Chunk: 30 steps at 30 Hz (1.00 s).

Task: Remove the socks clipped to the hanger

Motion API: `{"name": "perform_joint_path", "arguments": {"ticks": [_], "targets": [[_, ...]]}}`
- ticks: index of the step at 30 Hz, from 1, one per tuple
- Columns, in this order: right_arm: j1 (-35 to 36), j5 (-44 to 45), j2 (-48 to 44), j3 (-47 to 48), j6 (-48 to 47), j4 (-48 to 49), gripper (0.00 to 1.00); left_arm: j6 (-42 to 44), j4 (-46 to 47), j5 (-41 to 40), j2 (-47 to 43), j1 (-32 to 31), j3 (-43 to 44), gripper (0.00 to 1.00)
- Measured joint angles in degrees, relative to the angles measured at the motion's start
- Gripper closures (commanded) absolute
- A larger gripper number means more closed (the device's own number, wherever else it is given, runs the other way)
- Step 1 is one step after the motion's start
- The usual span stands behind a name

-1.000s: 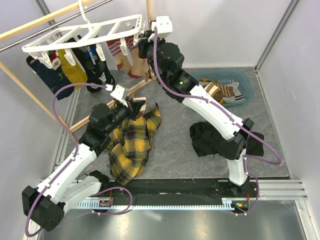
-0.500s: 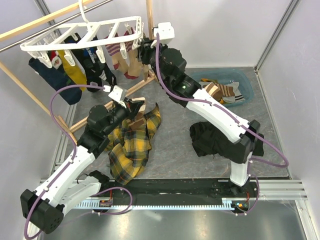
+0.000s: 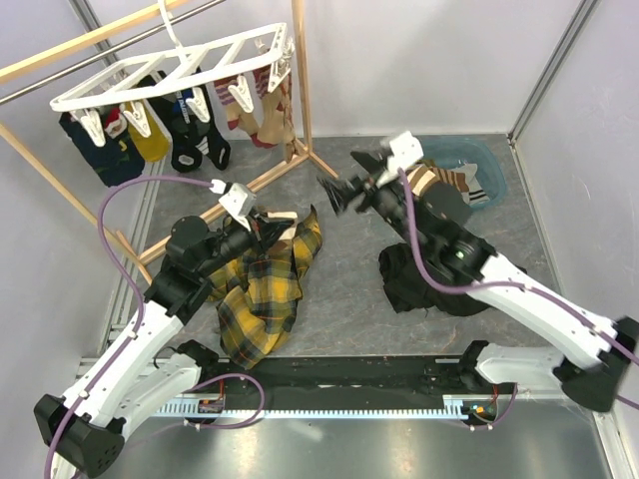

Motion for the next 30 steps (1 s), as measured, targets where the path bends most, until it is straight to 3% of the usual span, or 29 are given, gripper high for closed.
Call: {"name": "perform_joint_path", "arguments": {"ticks": [4, 9, 22, 25, 26, 29, 30], "targets": [[0.0, -10.8, -8.9, -10.4, -2.1, 2.0, 0.13, 0.4, -0.9, 6.4, -0.4, 0.0, 0.0, 0.98], [0.1, -22.1, -12.3, -18.2, -2.9, 1.5, 0.12, 0.4, -1.1, 13.9, -0.5, 0.0, 0.1, 0.98], [1.2, -32.9, -5.1, -23.2, -5.4, 6.5, 0.14, -0.6, 0.3, 22.8, -1.0, 0.0, 0.2, 0.98], [1.5, -33.7, -2.4, -23.2, -5.8, 8.4, 0.19, -1.0, 1.0, 23.7, -1.0, 0.0, 0.2, 0.98], [1.5, -34.0, -1.7, -23.1, -6.0, 8.8, 0.22, -1.2, 1.1, 23.9, -1.0, 0.0, 0.2, 0.98], [1.6, -34.6, 1.2, -22.2, -7.0, 8.9, 0.65, -1.5, 1.3, 24.1, -1.0, 0.0, 0.2, 0.98], [1.6, -34.5, 2.1, -21.9, -7.2, 8.9, 0.89, -1.6, 1.3, 24.2, -1.0, 0.0, 0.2, 0.96]]}}
